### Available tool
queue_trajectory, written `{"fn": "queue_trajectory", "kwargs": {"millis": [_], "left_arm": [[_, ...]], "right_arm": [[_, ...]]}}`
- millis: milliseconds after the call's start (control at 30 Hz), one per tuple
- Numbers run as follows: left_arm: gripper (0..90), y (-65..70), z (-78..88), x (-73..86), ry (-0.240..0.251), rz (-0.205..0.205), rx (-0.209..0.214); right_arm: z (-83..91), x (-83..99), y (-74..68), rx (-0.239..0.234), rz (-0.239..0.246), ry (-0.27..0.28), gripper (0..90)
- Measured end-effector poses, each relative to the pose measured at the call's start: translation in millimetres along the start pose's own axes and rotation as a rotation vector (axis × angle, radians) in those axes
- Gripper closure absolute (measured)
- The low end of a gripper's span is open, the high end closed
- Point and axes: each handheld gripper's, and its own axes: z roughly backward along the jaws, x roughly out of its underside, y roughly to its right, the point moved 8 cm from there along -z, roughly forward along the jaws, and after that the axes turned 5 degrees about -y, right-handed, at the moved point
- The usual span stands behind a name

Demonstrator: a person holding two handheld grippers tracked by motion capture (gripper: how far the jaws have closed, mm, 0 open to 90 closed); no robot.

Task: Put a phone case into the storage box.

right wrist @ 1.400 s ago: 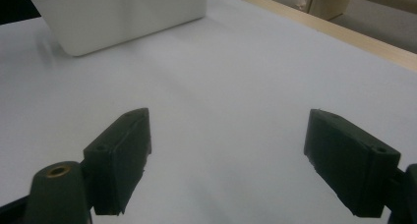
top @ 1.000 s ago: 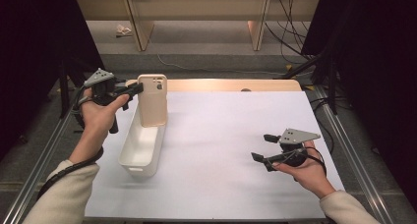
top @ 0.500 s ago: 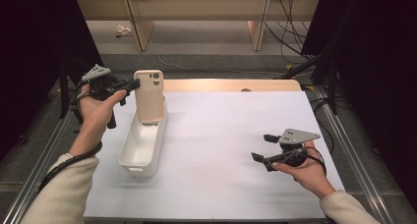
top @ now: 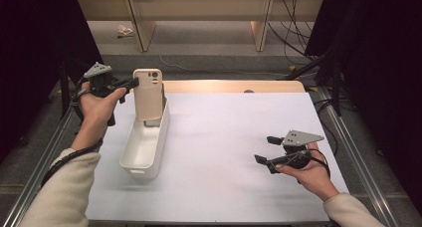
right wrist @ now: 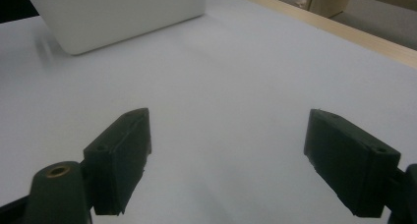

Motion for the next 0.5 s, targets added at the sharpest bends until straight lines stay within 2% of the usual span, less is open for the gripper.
{"fn": "queue_trajectory", "kwargs": {"millis": [500], "left_arm": [[82.4,-10.9,-15.2,4.5,-0.028,-0.012,-0.018]], "right_arm": [[0.2,0.2,0.3,-0.002,-0.003,0.001,19.1]]}}
